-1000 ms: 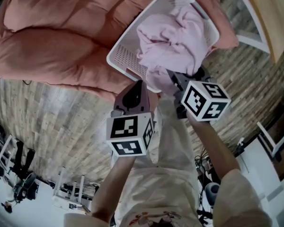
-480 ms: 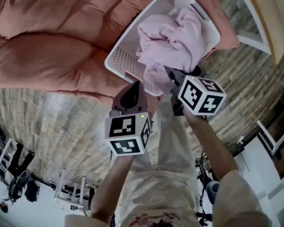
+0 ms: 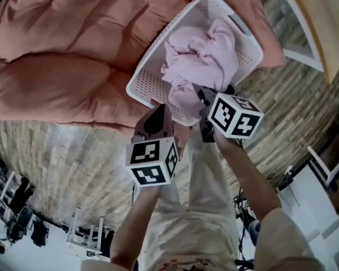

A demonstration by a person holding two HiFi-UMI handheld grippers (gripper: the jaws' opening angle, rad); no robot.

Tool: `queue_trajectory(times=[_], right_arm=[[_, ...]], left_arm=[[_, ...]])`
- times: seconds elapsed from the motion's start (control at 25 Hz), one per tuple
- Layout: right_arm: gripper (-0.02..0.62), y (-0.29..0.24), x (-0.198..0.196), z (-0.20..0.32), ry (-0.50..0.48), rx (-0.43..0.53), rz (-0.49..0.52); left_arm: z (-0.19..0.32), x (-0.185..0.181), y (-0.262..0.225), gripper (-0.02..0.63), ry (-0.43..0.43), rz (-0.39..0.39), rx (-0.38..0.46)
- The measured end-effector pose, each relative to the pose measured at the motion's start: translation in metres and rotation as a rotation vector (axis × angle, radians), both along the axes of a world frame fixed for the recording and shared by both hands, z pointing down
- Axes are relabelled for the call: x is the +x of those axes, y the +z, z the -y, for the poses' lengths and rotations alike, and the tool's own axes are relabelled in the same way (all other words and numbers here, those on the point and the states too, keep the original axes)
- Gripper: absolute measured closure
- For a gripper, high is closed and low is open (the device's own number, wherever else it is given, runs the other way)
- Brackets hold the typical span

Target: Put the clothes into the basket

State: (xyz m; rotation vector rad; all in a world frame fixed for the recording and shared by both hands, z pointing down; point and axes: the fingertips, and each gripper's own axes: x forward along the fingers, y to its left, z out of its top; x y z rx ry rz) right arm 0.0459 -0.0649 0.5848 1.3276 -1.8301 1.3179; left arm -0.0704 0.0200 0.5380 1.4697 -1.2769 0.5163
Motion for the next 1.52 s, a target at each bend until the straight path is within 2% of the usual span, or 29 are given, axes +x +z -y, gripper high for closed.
queue_trajectory(times=[0.88,1.52], right_arm=[[0.241,0.041,-0.011,0.008,0.127,-0.070,-0.001],[0.235,0.062,-0.010,0.007,0.198,-0.082,-0.023]], left_arm=[[0.015,0.009,0.035,0.606,0.066,-0.007,-0.027],[0.008,0.003,0.036,0.606,0.080,0.005,-0.021]])
